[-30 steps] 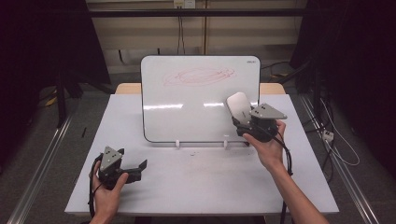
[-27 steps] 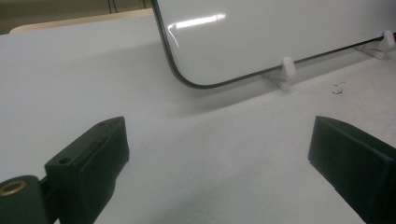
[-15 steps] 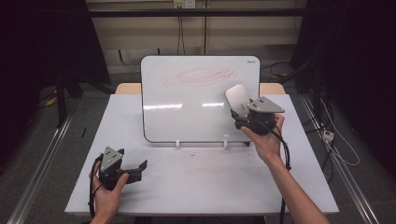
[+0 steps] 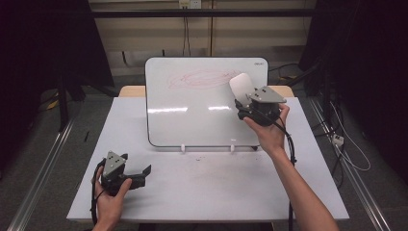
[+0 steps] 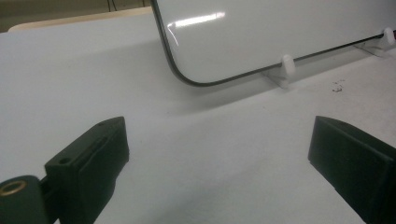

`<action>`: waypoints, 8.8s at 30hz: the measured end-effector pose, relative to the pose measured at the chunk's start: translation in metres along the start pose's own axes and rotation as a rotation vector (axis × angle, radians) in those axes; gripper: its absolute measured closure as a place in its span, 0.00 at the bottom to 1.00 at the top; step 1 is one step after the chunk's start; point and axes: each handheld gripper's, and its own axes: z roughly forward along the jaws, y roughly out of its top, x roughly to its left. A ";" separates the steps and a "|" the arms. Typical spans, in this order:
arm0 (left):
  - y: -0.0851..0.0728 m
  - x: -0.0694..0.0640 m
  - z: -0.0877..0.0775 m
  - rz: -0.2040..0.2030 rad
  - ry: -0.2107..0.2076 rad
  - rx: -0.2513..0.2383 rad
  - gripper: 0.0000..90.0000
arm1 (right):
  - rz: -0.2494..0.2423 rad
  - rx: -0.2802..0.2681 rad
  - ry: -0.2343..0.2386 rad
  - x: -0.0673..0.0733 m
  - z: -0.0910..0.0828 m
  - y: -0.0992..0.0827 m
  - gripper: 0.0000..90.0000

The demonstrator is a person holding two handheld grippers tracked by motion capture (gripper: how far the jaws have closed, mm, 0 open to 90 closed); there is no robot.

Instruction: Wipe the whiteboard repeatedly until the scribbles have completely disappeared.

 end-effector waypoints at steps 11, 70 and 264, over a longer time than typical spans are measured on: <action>0.001 -0.001 -0.001 0.009 -0.003 -0.005 0.06 | -0.088 0.005 -0.107 -0.002 0.014 0.019 0.35; 0.001 -0.003 0.002 0.012 0.008 0.002 0.06 | -0.127 0.126 0.008 0.030 0.059 0.012 0.35; 0.001 -0.002 -0.003 0.020 0.016 -0.008 0.06 | -0.093 0.139 0.035 0.102 0.073 0.017 0.34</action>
